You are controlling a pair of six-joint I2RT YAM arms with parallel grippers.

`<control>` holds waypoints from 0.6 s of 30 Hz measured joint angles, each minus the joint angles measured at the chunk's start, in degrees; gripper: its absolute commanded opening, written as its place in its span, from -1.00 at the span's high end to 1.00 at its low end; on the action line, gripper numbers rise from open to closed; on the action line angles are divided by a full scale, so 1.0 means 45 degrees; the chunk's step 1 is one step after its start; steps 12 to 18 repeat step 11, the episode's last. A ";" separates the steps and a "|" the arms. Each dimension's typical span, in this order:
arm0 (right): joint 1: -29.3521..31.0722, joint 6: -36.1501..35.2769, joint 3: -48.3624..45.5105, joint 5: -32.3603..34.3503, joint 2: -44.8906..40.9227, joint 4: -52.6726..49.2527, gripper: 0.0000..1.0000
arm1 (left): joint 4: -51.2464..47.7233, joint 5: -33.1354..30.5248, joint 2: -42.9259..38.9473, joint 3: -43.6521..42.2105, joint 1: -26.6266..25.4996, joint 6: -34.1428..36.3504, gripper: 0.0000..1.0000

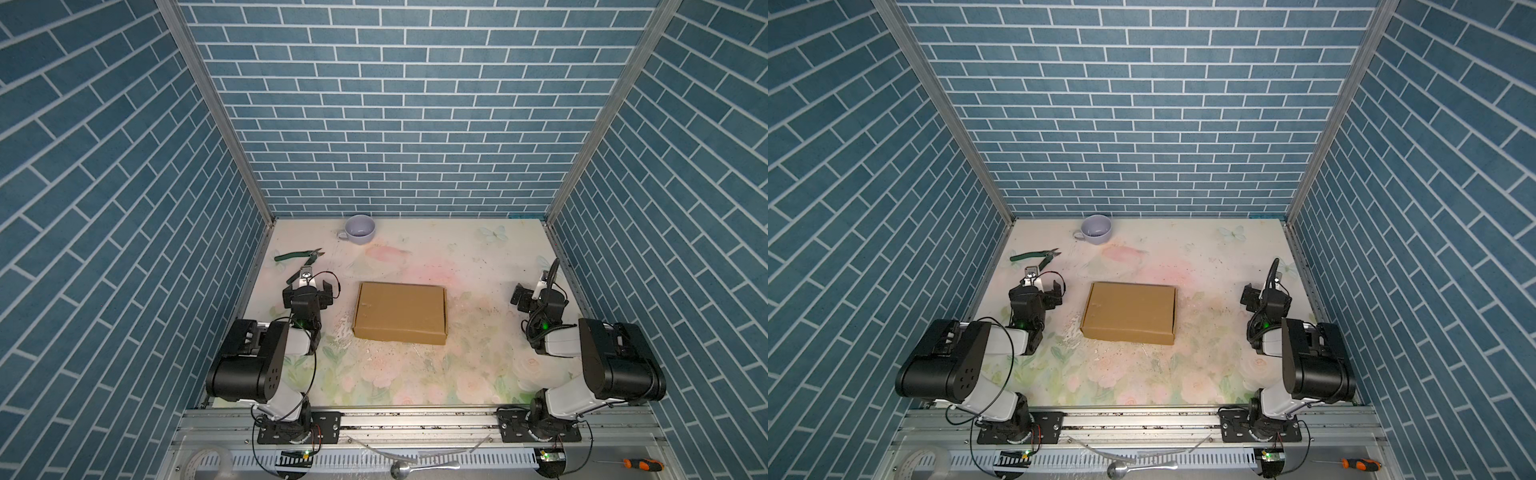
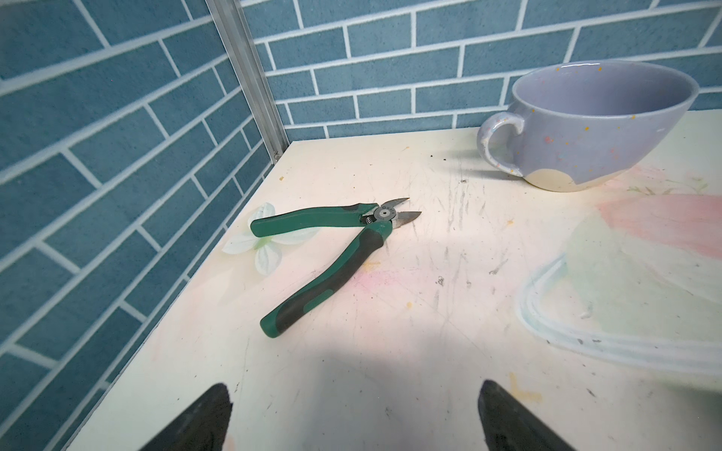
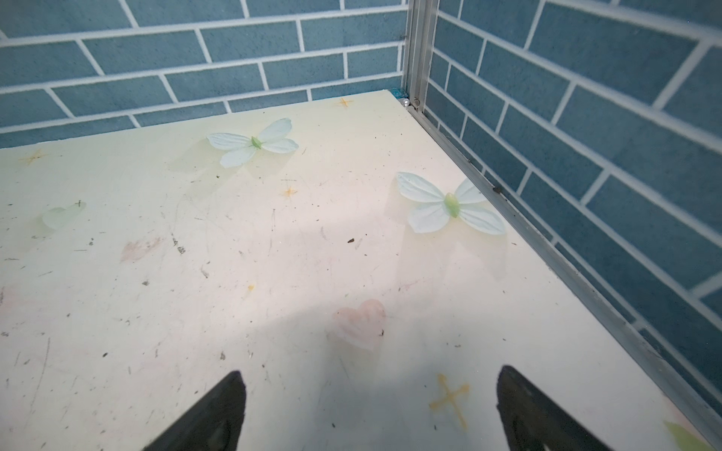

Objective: Fold the paper box

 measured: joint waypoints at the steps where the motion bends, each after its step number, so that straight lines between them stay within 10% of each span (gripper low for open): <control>1: 0.0000 0.0000 0.0000 0.0000 0.0000 0.0000 -0.98 | 0.0000 -0.0005 0.0000 0.0000 0.0000 0.0000 -0.99; 18: 0.0005 0.0000 0.0000 0.0000 0.0000 0.0000 -0.98 | 0.0029 -0.0039 0.0000 0.0000 -0.0223 0.0257 -0.99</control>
